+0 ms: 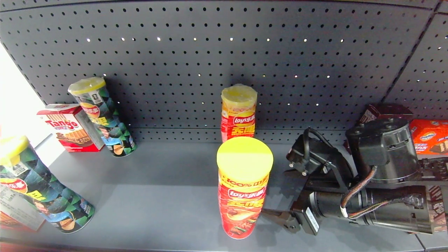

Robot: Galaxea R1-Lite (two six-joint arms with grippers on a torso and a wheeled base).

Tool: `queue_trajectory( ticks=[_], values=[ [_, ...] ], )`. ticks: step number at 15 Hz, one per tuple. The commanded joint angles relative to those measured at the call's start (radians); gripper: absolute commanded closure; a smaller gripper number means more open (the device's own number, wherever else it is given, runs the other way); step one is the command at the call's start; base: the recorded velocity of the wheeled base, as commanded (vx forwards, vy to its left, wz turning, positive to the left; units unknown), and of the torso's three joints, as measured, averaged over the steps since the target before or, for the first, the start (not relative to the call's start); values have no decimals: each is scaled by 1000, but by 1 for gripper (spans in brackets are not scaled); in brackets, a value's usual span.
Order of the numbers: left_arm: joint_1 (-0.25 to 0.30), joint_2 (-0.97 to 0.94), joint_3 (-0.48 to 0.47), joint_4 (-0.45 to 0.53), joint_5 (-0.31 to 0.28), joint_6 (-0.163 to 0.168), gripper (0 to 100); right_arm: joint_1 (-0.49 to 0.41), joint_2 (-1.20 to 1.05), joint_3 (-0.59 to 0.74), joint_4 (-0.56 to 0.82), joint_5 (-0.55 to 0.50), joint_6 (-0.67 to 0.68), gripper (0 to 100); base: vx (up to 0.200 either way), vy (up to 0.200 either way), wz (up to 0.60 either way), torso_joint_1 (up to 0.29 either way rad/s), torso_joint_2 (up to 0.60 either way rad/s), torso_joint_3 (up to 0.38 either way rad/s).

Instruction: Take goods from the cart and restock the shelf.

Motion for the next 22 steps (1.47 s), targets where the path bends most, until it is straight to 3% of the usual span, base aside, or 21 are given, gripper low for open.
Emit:
queue_trajectory(
  ticks=[1, 7, 11, 15, 19, 20, 21, 22],
  values=[
    [0, 1, 0, 0, 0, 0, 0, -15, -25, 7, -3, -2, 1, 0, 0, 0, 0, 0, 0, 0],
    [0, 1, 0, 0, -2, -2, 0, -285, -322, 25, -29, -5, 16, 0, 0, 0, 0, 0, 0, 0],
    [0, 1, 0, 0, -2, -2, 0, -460, -611, 159, -100, -114, 70, 0, 0, 0, 0, 0, 0, 0],
    [0, 3, 0, 0, -3, 0, 0, -534, -892, 314, -87, -156, 60, 0, 0, 0, 0, 0, 0, 0],
    [0, 1, 0, 0, -3, 3, 0, -529, -1198, 568, -17, -140, 54, 0, 0, 0, 0, 0, 0, 0],
    [0, 3, 0, 0, -3, 3, 0, -528, -1206, 575, -17, -139, 54, 0, 0, 0, 0, 0, 0, 0],
    [0, 1, 0, 0, -3, 3, 0, -522, -1364, 706, 25, -119, 60, 0, 0, 0, 0, 0, 0, 0],
    [0, 3, 0, 0, -3, 3, 0, -522, -1407, 740, 43, -119, 63, 0, 0, 0, 0, 0, 0, 0]
  ],
)
